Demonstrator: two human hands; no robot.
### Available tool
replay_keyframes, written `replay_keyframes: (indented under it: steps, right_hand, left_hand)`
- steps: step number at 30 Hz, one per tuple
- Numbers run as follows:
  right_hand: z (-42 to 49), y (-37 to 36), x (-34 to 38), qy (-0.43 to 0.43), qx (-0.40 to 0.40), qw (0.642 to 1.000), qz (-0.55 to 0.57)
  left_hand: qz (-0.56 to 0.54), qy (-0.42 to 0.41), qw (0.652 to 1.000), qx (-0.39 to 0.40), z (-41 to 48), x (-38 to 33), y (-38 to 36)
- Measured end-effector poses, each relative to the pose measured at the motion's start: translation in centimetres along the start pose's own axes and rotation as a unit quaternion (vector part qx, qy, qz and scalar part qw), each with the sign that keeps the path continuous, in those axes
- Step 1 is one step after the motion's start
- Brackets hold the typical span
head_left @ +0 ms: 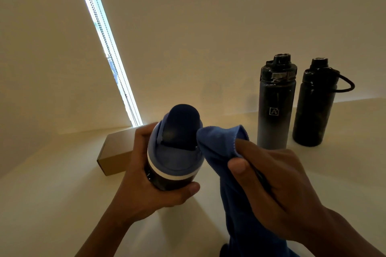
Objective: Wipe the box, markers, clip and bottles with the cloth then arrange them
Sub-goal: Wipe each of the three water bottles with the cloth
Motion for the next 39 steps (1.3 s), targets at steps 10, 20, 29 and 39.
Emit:
replay_keyframes:
  steps: [10,20,29,39]
  right_hand:
    - [-0.1,1.5,-1.2,-0.035,-0.024,0.998,-0.037]
    - [0.2,0.1,-0.1,-0.027,-0.005,1.000,-0.006]
    - [-1.5,-0.1,-3.7,-0.279,-0.082,0.936,0.196]
    - [-3.0,0.4,-5.3,-0.389,-0.140,0.857,0.308]
  left_hand:
    - [0.006,-0.078,0.997,0.016,0.0,-1.1,-0.2]
    - [0.078,0.017,0.997,-0.006,-0.4,0.6,-0.7]
    - [0.039,0.027,0.998,0.049,0.2,0.7,-1.0]
    - [-0.053,0.045,0.998,-0.012,0.3,0.5,-0.7]
Point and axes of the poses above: each hand's wrist, its own z-axis towards the middle knuckle, its own y-axis out of the back of the hand, x = y × z, the point moved 9 cm from there along z, towards the middle knuckle, and after that the axes turned 13 degrees about y, right-handed, at the moved point
